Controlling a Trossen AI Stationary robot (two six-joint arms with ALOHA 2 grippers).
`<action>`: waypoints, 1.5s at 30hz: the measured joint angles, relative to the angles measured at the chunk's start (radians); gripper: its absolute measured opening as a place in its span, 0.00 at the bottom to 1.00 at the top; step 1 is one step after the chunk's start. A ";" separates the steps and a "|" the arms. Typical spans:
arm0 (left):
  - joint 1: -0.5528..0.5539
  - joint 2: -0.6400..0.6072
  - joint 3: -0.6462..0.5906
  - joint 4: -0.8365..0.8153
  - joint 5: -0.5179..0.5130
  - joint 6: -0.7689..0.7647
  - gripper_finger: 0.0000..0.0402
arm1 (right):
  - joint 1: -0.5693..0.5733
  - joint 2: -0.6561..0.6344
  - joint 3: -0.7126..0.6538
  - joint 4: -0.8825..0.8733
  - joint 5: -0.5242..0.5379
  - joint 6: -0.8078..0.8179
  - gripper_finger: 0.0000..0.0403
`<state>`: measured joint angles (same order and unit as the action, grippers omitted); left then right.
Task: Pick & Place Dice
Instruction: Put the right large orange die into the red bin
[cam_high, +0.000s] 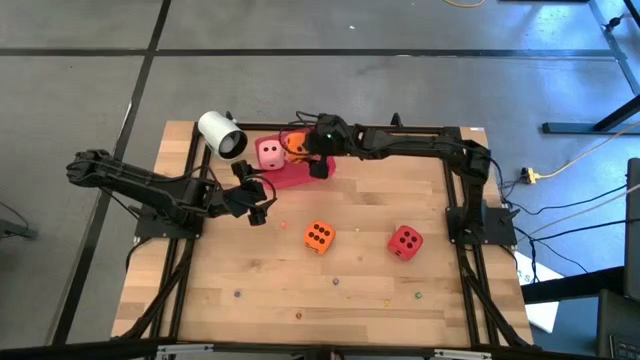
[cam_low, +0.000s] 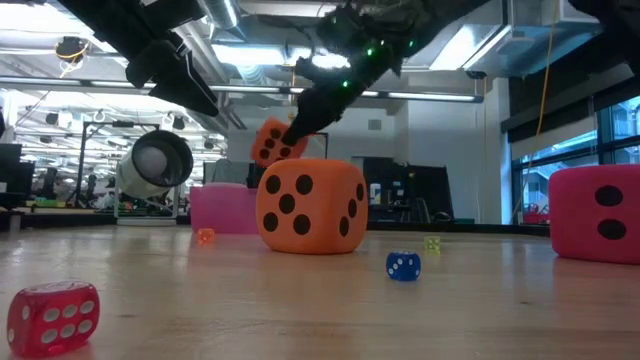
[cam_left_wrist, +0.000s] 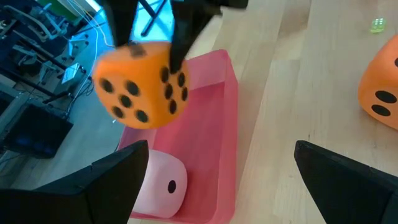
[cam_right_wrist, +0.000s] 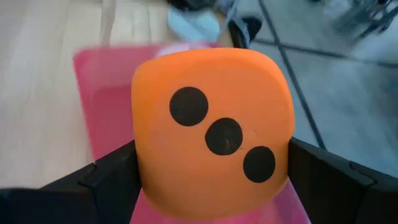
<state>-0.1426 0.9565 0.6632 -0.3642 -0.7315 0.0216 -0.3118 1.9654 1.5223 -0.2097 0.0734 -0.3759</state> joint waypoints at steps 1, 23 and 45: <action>0.000 0.000 0.000 0.000 0.000 0.000 1.00 | -0.008 0.015 0.000 -0.008 -0.002 0.000 0.87; 0.001 0.002 0.000 0.298 0.112 0.036 1.00 | -0.033 0.110 -0.002 0.095 -0.003 -0.130 0.87; 0.242 0.247 0.000 0.287 0.025 0.095 0.76 | -0.031 0.115 -0.002 0.120 -0.011 -0.160 0.98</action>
<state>0.0991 1.2034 0.6632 -0.0771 -0.7066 0.1162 -0.3426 2.0800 1.5208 -0.0901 0.0628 -0.5362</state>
